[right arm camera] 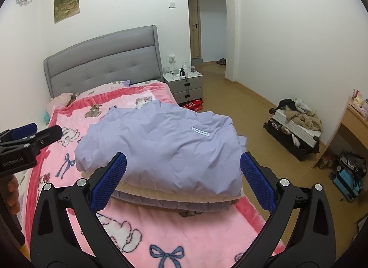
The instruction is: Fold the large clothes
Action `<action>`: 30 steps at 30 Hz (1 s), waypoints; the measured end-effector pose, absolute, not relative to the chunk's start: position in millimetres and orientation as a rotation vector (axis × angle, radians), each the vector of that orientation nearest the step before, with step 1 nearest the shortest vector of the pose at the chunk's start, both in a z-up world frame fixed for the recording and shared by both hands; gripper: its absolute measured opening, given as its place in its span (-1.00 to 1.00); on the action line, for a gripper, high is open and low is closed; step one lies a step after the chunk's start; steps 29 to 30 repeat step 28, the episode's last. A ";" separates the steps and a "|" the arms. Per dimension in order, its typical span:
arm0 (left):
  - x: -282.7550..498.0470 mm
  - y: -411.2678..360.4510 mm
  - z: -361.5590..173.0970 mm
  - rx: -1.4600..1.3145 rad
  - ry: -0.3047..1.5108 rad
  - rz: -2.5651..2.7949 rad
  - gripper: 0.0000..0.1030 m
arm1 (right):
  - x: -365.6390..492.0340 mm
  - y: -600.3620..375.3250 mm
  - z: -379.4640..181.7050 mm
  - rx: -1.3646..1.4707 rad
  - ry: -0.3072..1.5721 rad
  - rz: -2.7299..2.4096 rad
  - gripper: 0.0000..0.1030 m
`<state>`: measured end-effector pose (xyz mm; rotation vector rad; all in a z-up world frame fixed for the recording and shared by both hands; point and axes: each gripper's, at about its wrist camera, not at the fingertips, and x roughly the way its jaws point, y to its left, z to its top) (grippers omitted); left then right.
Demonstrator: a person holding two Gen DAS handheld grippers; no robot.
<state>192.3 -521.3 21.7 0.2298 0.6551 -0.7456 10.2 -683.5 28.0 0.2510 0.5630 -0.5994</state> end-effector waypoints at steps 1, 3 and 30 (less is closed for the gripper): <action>192.8 -522.7 21.5 0.229 0.660 -0.746 0.90 | 10.5 -684.8 28.2 0.255 0.563 -0.598 0.84; 193.4 -524.0 20.9 0.224 0.666 -0.755 0.90 | 10.7 -686.4 28.1 0.260 0.563 -0.592 0.84; 195.1 -525.6 18.6 0.188 0.660 -0.762 0.90 | 18.2 -680.3 31.1 0.259 0.545 -0.569 0.84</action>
